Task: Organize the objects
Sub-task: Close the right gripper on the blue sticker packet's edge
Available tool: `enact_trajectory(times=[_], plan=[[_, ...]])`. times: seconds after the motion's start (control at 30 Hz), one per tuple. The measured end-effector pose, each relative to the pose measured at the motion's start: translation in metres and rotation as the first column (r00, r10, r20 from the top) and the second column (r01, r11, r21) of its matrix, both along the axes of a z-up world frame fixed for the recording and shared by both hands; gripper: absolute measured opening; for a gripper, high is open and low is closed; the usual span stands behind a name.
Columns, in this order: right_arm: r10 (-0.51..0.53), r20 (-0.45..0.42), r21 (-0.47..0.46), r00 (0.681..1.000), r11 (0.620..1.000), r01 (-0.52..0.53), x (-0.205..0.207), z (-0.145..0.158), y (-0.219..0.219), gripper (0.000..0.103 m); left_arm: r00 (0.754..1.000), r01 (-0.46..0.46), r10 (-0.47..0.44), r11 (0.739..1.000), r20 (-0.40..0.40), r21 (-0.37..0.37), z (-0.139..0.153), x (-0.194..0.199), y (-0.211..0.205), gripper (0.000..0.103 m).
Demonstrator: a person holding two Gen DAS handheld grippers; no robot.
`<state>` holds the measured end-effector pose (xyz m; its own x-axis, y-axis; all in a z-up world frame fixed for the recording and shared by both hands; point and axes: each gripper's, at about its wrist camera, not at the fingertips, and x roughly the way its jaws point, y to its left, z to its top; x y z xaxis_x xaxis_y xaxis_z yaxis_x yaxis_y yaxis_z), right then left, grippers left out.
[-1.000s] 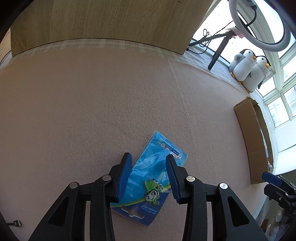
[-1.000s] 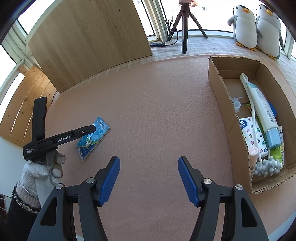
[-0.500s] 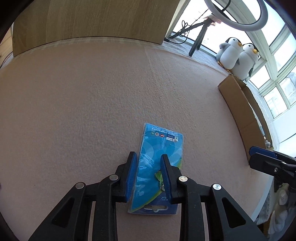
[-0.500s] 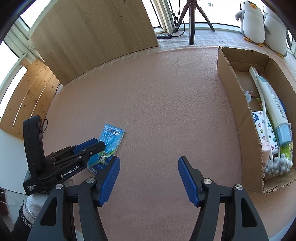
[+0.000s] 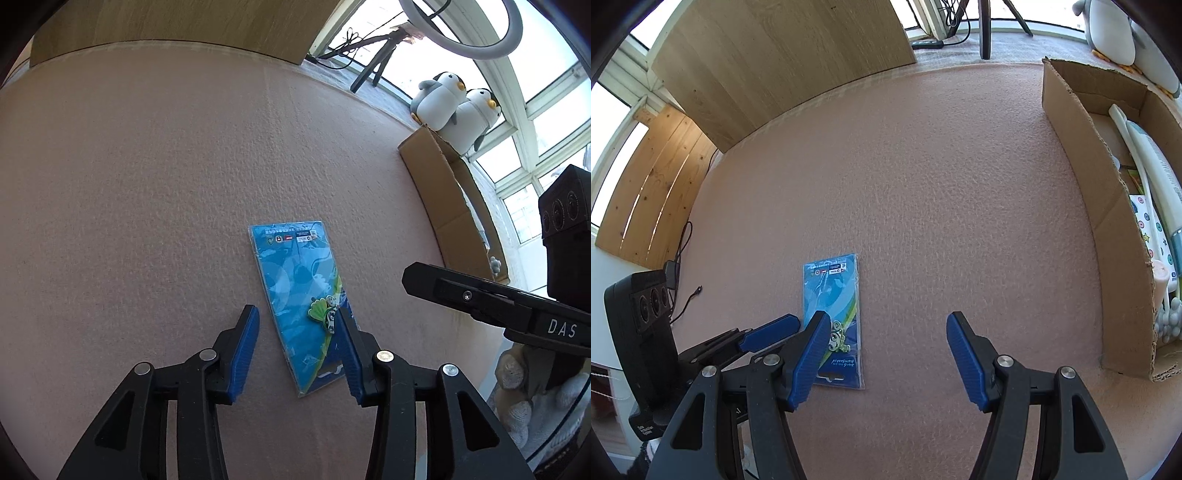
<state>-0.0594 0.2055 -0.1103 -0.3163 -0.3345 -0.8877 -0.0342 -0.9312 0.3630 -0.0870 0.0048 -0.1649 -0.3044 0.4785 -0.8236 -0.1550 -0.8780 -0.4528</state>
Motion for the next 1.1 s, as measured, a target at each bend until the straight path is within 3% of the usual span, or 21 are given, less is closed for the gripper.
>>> enact_trajectory(times=[0.13, 0.57, 0.67, 0.83, 1.1], plan=[[0.04, 0.034, -0.02, 0.999, 0.999, -0.039, -0.005, -0.011, -0.01, 0.061, 0.999, 0.037, -0.037, 0.999, 0.001, -0.015, 0.002, 0.003, 0.006, 0.061], [0.128, 0.095, -0.057, 0.987, 0.991, -0.122, -0.021, -0.028, -0.035, 0.062, 0.995, 0.097, -0.097, 0.995, 0.002, -0.019, 0.002, 0.0, 0.017, 0.059], [0.151, 0.095, -0.049, 0.984, 0.988, -0.147, -0.02, -0.028, -0.04, 0.061, 0.995, 0.102, -0.102, 0.995, 0.0, -0.015, 0.002, 0.001, 0.019, 0.053], [0.172, 0.095, -0.038, 0.981, 0.985, -0.169, -0.02, -0.029, -0.046, 0.046, 0.995, 0.104, -0.104, 0.995, 0.0, -0.007, 0.003, 0.001, 0.022, 0.047], [0.146, 0.066, -0.007, 0.987, 0.989, -0.146, -0.013, -0.024, -0.039, 0.034, 0.995, 0.101, -0.101, 0.995, -0.011, -0.008, 0.007, 0.003, 0.027, 0.046]])
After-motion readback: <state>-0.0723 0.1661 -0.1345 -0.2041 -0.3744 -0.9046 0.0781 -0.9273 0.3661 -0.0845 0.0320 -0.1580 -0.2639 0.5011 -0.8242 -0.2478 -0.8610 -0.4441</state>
